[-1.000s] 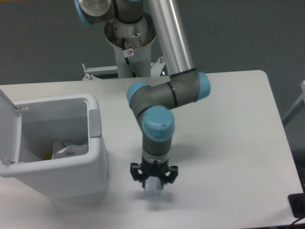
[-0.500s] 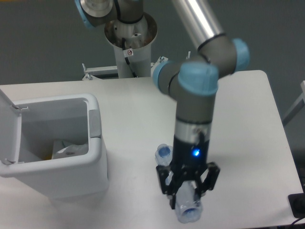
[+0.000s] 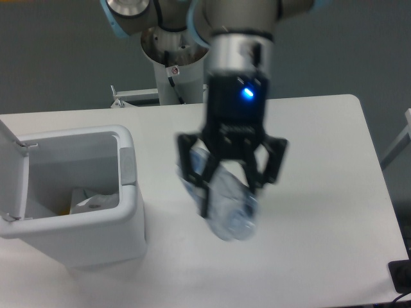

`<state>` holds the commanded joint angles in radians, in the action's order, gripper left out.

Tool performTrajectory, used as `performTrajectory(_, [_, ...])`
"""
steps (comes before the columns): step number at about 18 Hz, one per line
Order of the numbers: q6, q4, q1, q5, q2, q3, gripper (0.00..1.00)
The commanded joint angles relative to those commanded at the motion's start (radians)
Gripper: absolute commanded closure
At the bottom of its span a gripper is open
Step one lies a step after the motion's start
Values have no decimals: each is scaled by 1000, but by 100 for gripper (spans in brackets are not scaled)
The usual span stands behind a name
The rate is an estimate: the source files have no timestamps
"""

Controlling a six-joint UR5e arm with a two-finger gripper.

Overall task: Place the trash in the trash can
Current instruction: 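Carry the bottle over the trash bin opening, then lower the bottle into the bin and open the gripper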

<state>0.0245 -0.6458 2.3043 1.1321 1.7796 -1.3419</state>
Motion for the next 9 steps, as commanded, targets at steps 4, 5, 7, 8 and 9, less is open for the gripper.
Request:
performTrajectory(4, [-9,2,-107,9,-13,-72,39])
performTrajectory(5, [-11,2,-112,9,-11,-74,38])
performTrajectory(7, [-27,3,-124,11,-8,-80,34])
performTrajectory(8, [-43,3,-125,9,0,-80,23])
performTrajectory(9, [-64,3,-126,9,3,-79,4])
